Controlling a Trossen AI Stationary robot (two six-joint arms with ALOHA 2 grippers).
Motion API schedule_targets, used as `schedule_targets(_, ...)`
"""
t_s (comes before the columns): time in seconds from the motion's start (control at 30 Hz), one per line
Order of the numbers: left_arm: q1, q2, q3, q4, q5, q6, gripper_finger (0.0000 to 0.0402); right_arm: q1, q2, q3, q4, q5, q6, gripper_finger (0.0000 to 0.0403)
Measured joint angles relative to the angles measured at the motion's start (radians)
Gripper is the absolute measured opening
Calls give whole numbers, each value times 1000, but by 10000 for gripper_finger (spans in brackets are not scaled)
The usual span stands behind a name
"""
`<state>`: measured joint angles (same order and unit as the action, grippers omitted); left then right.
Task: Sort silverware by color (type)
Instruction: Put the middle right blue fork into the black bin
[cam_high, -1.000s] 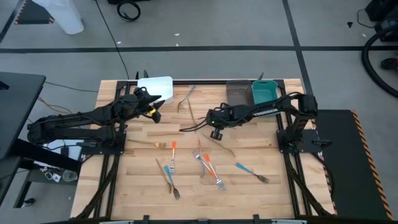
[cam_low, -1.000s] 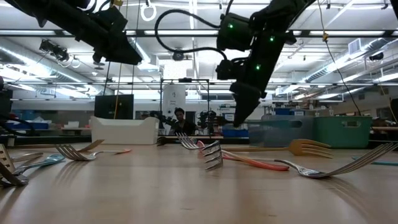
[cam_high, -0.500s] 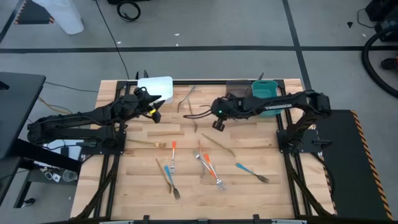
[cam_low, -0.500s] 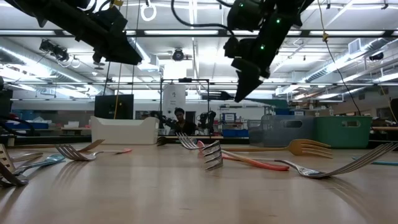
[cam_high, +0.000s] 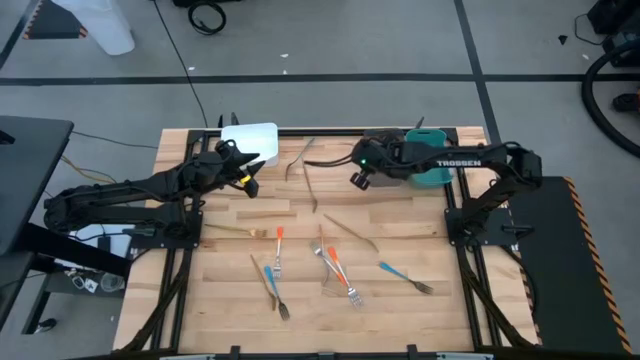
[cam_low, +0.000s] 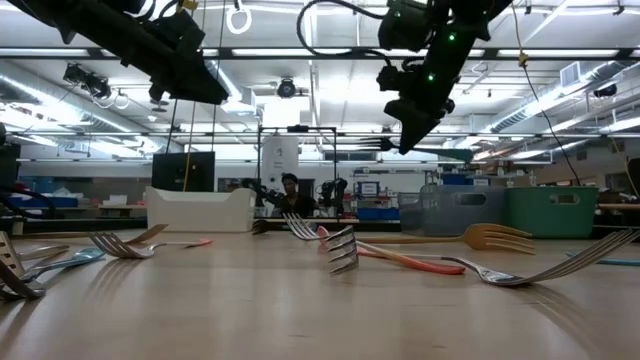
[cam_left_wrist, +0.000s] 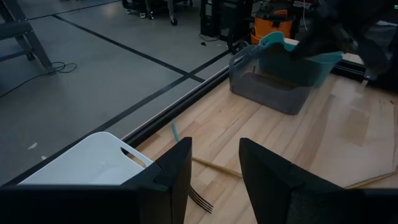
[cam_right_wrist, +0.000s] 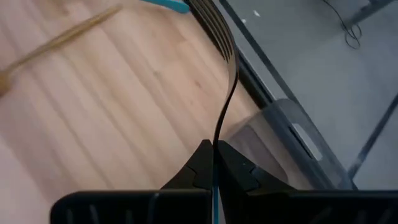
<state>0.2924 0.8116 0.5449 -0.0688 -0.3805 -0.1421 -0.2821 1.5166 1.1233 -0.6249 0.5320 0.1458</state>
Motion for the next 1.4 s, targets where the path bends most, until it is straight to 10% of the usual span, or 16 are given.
schedule_targets(1.4, 0, 0, 0, -14, 0, 0, 141, -288, 2, -250, 225, -61, 48, 14)
